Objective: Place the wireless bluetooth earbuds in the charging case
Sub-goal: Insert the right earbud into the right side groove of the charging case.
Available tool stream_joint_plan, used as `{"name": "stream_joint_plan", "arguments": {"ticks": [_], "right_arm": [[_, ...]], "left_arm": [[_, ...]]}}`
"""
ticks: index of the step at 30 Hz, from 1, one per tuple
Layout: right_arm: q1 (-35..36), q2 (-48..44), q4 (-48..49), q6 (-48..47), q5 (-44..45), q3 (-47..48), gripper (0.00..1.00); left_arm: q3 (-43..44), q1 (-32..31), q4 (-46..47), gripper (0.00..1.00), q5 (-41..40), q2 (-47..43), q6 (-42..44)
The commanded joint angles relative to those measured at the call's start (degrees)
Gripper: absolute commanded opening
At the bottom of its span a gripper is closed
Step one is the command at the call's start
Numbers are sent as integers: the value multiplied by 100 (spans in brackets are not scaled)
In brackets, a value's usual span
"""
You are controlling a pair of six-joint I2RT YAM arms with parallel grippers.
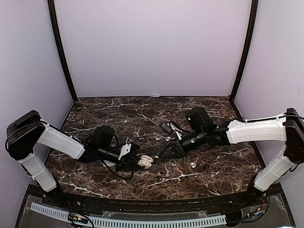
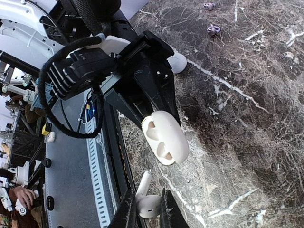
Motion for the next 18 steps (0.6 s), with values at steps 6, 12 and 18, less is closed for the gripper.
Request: {"name": "stream_joint_plan", "arguments": {"ticks": [6, 12, 18], "right_arm": [[87, 43, -371, 2, 42, 138, 7], [102, 135, -452, -92, 16, 150, 7], [366, 179, -945, -951, 607, 353, 5]], "left_arm": [[71, -88, 80, 17, -90, 80, -4], [56, -102, 103, 17, -89, 108, -16], [65, -101, 102, 17, -23, 161, -8]]}}
